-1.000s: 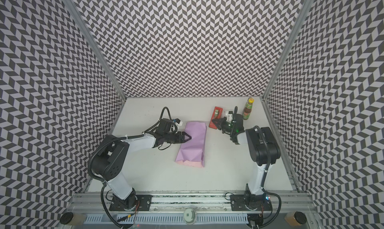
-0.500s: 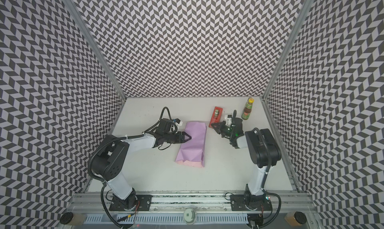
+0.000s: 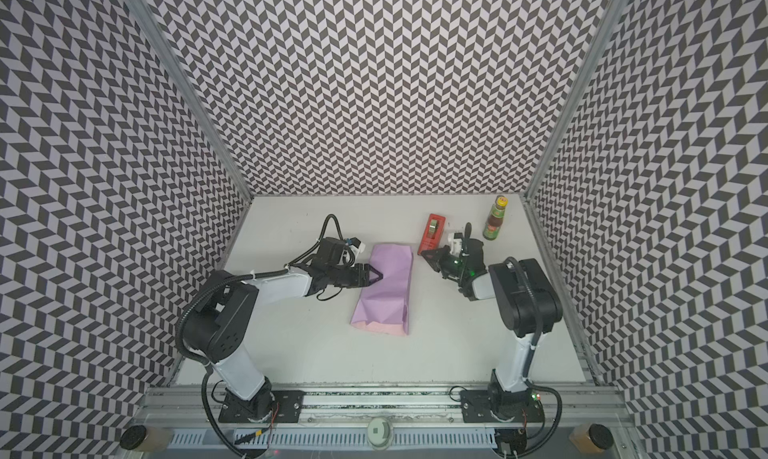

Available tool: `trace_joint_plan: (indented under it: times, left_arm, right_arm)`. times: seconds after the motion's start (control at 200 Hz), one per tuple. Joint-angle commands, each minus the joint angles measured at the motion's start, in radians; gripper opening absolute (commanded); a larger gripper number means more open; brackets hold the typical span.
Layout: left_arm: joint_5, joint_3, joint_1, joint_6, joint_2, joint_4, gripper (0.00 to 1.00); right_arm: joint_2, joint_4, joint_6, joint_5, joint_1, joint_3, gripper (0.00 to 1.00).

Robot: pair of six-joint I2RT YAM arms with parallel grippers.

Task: Wrap the gift box in paper

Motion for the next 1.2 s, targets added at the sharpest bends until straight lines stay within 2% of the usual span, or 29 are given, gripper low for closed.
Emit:
trace_joint_plan:
  times: [0.0, 0.406, 1.197]
  left_arm:
    - [-0.138, -0.041, -0.01, 0.031, 0.068, -0.176, 0.68]
    - [-0.136, -0.041, -0.011, 0.031, 0.068, -0.174, 0.68]
    - [-0.139, -0.044, -0.011, 0.029, 0.068, -0.172, 0.68]
  right_arm:
    - [0.015, 0.024, -0.023, -0.022, 0.02, -0.012, 0.0]
    - [0.063, -0.047, -0.094, 0.048, 0.02, -0.013, 0.0]
    - [0.103, -0.332, -0.256, 0.242, 0.017, 0.059, 0.0]
